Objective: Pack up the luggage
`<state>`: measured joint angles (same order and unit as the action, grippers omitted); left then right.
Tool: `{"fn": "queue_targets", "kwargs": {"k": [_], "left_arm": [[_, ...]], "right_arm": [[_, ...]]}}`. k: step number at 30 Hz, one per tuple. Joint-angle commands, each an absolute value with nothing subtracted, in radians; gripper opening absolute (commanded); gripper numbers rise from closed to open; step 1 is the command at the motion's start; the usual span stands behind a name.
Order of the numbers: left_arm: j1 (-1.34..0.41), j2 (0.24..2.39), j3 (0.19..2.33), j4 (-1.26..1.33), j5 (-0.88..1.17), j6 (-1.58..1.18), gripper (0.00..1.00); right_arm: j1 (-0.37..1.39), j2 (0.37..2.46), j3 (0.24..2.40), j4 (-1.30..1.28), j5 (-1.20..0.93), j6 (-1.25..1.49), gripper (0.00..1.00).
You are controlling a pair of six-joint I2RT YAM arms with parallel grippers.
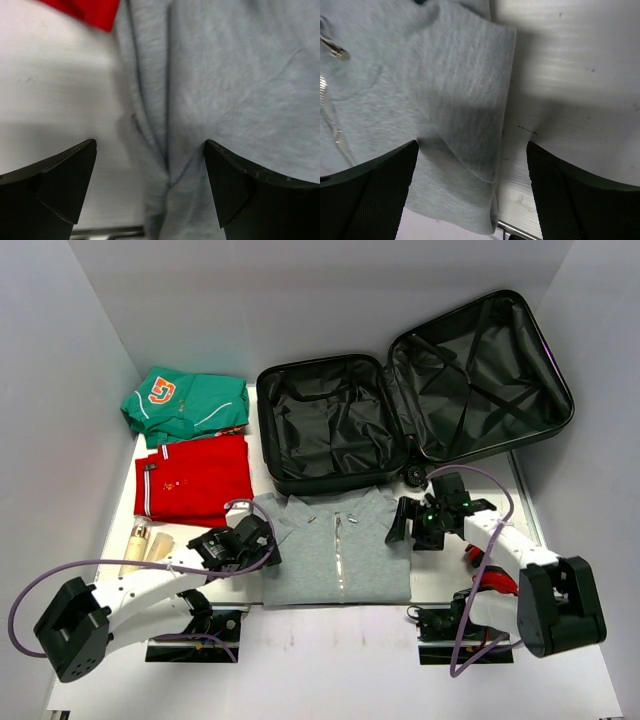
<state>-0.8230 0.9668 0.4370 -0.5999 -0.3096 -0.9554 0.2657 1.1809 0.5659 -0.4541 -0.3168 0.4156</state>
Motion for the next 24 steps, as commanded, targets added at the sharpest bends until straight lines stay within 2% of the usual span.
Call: {"fn": "queue_targets", "kwargs": {"k": [1,4,5,7,8,9,10,11,12,13,17,20,21,24], "left_arm": [[-0.799,1.015,0.379,-0.48,-0.322,-1.005,1.0],[-0.784,1.077,0.357,-0.379,-0.244,-0.99,0.96],[-0.785,1.1,0.357,-0.361,-0.226,-0.973,0.83],[-0.785,1.132,0.368,-0.321,-0.181,-0.953,0.69],[-0.79,1.152,0.377,-0.319,-0.173,-0.951,0.61],[-0.802,1.167,0.393,-0.321,-0.167,-0.931,0.52],[-0.802,1.17,0.399,-0.324,-0.161,-0.928,0.49],[-0.81,1.18,0.406,-0.333,-0.161,-0.925,0.49],[-0.821,1.183,0.413,-0.339,-0.163,-0.916,0.49],[-0.822,1.183,0.411,-0.345,-0.166,-0.917,0.51],[-0.848,1.158,0.388,-0.388,-0.172,-0.936,0.53],[-0.877,1.109,0.347,-0.391,-0.183,-0.95,0.5],[-0.885,1.088,0.339,-0.388,-0.181,-0.95,0.47],[-0.92,1.046,0.301,-0.35,-0.181,-0.934,0.2]], "right_arm": [[0.296,1.216,0.534,-0.423,-0.322,0.416,0.9],[0.327,1.264,0.523,-0.411,-0.307,0.425,0.88],[0.339,1.288,0.522,-0.41,-0.311,0.426,0.81],[0.36,1.307,0.525,-0.39,-0.321,0.437,0.69],[0.373,1.312,0.529,-0.387,-0.325,0.437,0.57],[0.382,1.322,0.532,-0.376,-0.337,0.44,0.52],[0.397,1.327,0.541,-0.376,-0.344,0.431,0.48],[0.406,1.331,0.546,-0.37,-0.354,0.426,0.39],[0.41,1.322,0.548,-0.376,-0.359,0.425,0.15],[0.425,1.318,0.557,-0.379,-0.359,0.408,0.0],[0.453,1.218,0.635,-0.498,-0.296,0.319,0.0],[0.482,1.097,0.715,-0.586,-0.29,0.197,0.0],[0.486,1.077,0.754,-0.633,-0.326,0.178,0.0],[0.518,1.013,0.836,-0.682,-0.412,0.104,0.0]]}}
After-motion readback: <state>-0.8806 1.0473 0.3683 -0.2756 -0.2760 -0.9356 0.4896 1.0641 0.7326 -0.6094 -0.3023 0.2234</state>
